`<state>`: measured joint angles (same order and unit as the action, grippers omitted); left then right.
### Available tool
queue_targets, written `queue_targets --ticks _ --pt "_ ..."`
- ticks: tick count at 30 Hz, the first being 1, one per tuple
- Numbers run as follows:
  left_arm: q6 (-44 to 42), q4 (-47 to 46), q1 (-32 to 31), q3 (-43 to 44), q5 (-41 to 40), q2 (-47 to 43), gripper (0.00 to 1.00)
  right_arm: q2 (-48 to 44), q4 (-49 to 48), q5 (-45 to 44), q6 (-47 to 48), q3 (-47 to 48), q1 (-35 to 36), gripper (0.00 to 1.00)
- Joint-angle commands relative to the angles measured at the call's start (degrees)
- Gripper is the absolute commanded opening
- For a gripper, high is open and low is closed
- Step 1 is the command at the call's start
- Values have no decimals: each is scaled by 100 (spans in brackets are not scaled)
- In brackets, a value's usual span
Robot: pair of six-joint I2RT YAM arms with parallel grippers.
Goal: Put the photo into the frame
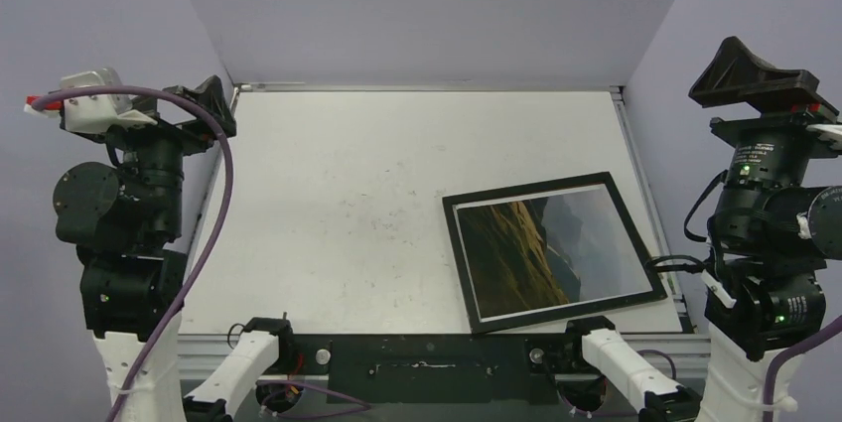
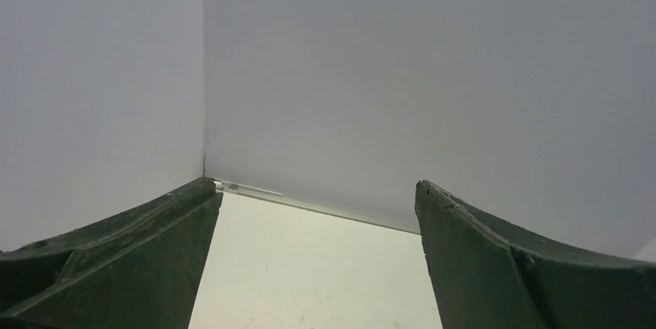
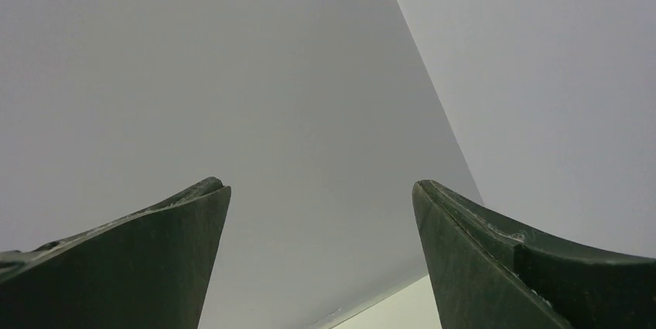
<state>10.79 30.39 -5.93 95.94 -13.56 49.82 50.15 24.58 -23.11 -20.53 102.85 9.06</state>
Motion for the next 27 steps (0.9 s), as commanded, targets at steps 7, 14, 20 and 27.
queue_targets --ticks 7,14,20,27 --pt "486 -1663 -21 -2867 -40 -538 97 831 1180 83 -794 -83 28 92" --pt "967 -1263 -22 -3898 156 75 97 1481 1603 534 -1296 -913 23 92" --pt "1319 -1396 -22 -4857 289 2 97 2320 2467 651 -1457 -1104 -13 90" --pt "1516 -1073 -13 -5067 122 18 97 3265 2764 1110 -2243 -1576 -56 92"
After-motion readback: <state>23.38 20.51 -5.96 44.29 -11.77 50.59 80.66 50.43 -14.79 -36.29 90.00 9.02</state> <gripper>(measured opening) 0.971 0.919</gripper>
